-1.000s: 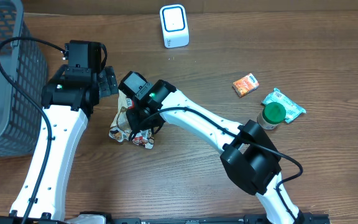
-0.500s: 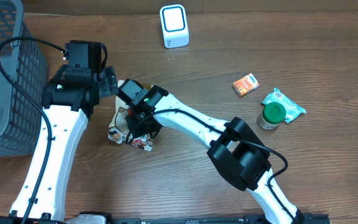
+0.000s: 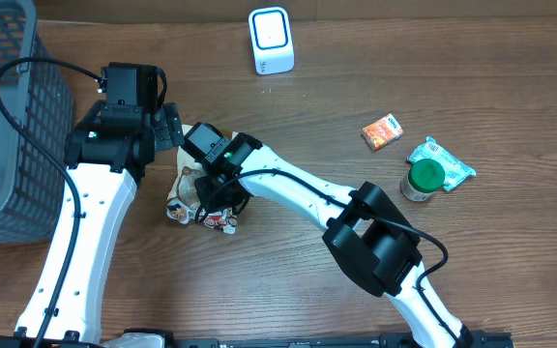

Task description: Scan the item barcode

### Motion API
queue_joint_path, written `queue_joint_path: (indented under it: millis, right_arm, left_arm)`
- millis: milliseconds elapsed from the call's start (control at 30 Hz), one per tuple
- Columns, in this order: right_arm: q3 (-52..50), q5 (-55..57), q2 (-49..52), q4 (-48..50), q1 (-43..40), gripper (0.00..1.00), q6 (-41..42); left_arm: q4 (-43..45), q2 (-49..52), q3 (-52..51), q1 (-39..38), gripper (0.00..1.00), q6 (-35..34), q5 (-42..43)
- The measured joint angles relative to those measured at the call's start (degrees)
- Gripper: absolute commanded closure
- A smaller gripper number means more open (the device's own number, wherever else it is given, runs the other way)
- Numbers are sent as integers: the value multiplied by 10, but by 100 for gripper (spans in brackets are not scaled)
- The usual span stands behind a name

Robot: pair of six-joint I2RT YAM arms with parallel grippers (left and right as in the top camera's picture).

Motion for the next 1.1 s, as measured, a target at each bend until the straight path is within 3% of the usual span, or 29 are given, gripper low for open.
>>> queue_joint_path:
  millis: [300,400,433,467,767,933,1100]
  right_arm:
    - [0,-2,0,2,0,96,-2]
    - [0,-2,0,0,0,82,-2]
    - [0,-1,0,-1,0,83,-6]
    - [0,0,0,-5,0,96,-1]
    - [1,-3,-3,-33,-3,96,-5]
    - [0,-30,-23,-81,-22,96,-68]
    - [-1,-66,-79,-168,-56,96,-188]
  left_arm:
    - [1,0,0,0,0,0,0]
    - [0,0,0,0,0,0,0]
    - [0,0,0,0,0,0,0]
    - [0,0,0,0,0,0,0]
    - [0,0,0,0,0,0,4]
    - [0,0,0,-1,0,0,9]
    - [0,0,0,-1,0,0,10]
